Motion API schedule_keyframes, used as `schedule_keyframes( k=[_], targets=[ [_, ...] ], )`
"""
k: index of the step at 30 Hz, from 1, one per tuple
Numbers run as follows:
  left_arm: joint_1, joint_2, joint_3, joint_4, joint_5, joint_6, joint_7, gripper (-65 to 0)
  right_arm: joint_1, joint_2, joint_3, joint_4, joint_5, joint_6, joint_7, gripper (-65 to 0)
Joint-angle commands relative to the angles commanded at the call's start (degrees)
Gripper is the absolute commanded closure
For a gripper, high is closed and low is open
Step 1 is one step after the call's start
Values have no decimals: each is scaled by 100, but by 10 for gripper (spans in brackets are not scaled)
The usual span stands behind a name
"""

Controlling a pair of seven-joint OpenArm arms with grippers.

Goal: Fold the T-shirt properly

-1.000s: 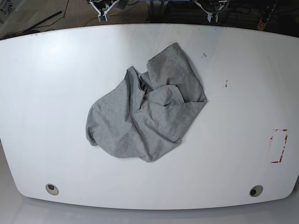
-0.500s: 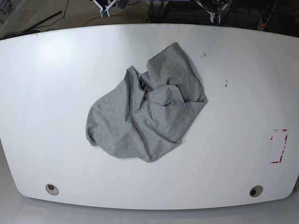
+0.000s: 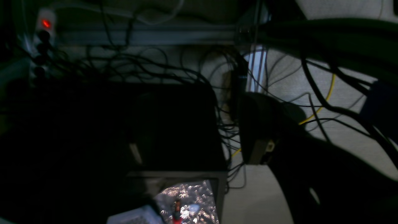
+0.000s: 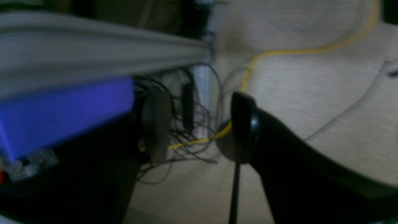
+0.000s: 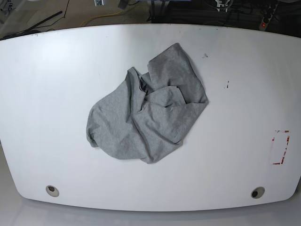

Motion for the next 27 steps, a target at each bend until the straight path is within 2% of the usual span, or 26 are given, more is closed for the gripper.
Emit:
schedule_keyframes(
  k=[6, 12, 17, 22, 27],
  targets=[
    [1178, -18, 0, 1776, 0, 0, 0, -368, -1152, 35, 501, 1538, 0, -18, -9, -293],
    [1996, -26, -9, 3174, 0, 0, 0, -368, -2057, 26, 730, 2708, 0, -35, -9, -292],
    [2602, -26, -35, 4316, -9, 0, 0, -368, -2690, -176, 1108, 3675, 589, 0, -9, -292],
    [2963, 0, -237, 5099, -18, 0, -18, -368, -3024, -185, 1196, 4580, 1002, 9, -9, -292],
    [2919, 18, -343, 5213, -35, 0, -35, -369, -3086, -176, 1204, 5415, 1037, 0, -9, -293]
  ],
)
